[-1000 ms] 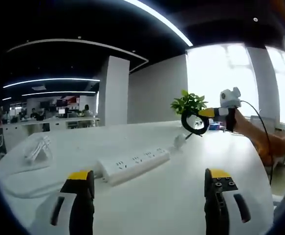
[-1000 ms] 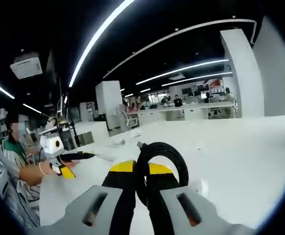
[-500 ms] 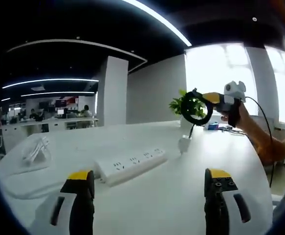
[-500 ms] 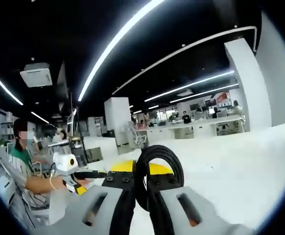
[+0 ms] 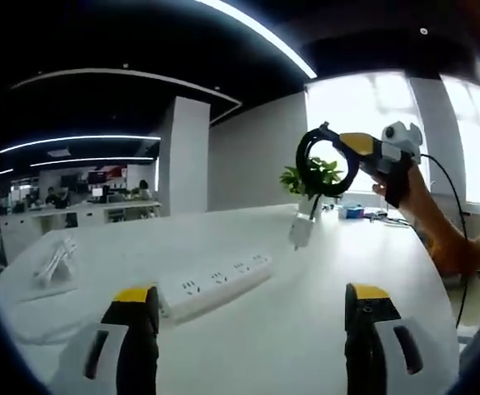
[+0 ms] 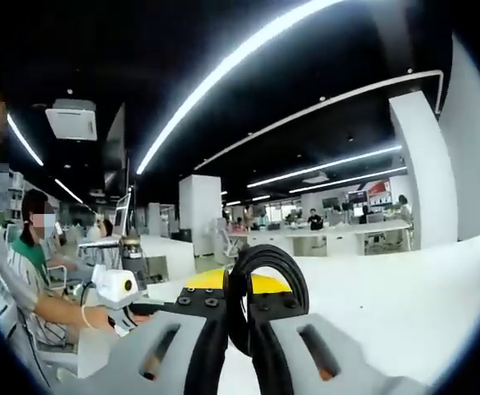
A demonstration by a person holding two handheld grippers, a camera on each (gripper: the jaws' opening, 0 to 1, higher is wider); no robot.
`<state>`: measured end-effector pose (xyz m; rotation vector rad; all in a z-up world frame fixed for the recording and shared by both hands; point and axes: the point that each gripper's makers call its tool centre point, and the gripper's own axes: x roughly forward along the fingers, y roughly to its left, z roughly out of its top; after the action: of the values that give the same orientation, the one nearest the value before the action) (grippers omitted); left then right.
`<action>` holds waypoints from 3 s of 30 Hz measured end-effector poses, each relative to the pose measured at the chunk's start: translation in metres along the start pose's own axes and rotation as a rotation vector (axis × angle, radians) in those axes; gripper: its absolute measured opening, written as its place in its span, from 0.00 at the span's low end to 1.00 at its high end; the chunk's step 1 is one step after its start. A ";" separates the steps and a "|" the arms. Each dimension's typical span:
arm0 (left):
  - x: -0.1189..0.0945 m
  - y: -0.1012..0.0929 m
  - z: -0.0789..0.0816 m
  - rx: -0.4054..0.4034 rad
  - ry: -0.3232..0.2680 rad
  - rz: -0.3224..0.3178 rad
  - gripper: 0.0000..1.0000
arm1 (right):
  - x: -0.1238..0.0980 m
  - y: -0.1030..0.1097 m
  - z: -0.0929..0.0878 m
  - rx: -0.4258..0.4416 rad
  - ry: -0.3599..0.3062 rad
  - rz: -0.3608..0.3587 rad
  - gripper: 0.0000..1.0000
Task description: Straighten the power strip on the desk, plug the charger into it
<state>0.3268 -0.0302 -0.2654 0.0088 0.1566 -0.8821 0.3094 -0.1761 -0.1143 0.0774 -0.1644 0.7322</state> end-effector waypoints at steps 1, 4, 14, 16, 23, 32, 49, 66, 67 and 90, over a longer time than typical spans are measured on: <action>0.002 -0.002 0.001 0.010 0.000 -0.005 0.96 | 0.001 0.002 0.000 0.005 0.000 0.007 0.05; 0.007 -0.005 0.002 0.026 0.002 -0.014 0.96 | 0.003 0.005 0.000 0.009 -0.006 0.015 0.05; 0.024 -0.016 0.003 0.051 -0.003 -0.040 0.97 | 0.007 0.019 0.005 0.032 -0.018 0.045 0.05; 0.027 -0.018 0.004 0.059 -0.006 -0.042 0.97 | 0.008 0.020 0.005 0.030 -0.020 0.044 0.05; 0.040 -0.023 0.008 0.075 -0.015 -0.054 0.97 | 0.009 0.023 0.001 0.034 -0.009 0.053 0.05; 0.057 -0.028 0.011 0.087 -0.048 -0.068 0.97 | 0.012 0.031 -0.001 0.049 -0.007 0.079 0.05; 0.084 -0.038 0.011 0.077 -0.069 -0.088 0.95 | 0.013 0.041 0.004 0.046 -0.022 0.091 0.05; 0.101 -0.045 0.029 0.107 -0.133 -0.111 0.82 | 0.011 0.051 0.012 0.033 -0.038 0.105 0.05; 0.102 -0.047 0.029 0.107 -0.130 -0.118 0.82 | 0.011 0.051 0.012 0.032 -0.041 0.103 0.05; 0.115 -0.067 0.030 0.105 -0.139 -0.169 0.69 | 0.009 0.053 0.013 0.038 -0.051 0.103 0.05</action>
<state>0.3516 -0.1634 -0.2480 0.0326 -0.0201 -1.0555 0.2789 -0.1330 -0.0994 0.1241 -0.2040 0.8368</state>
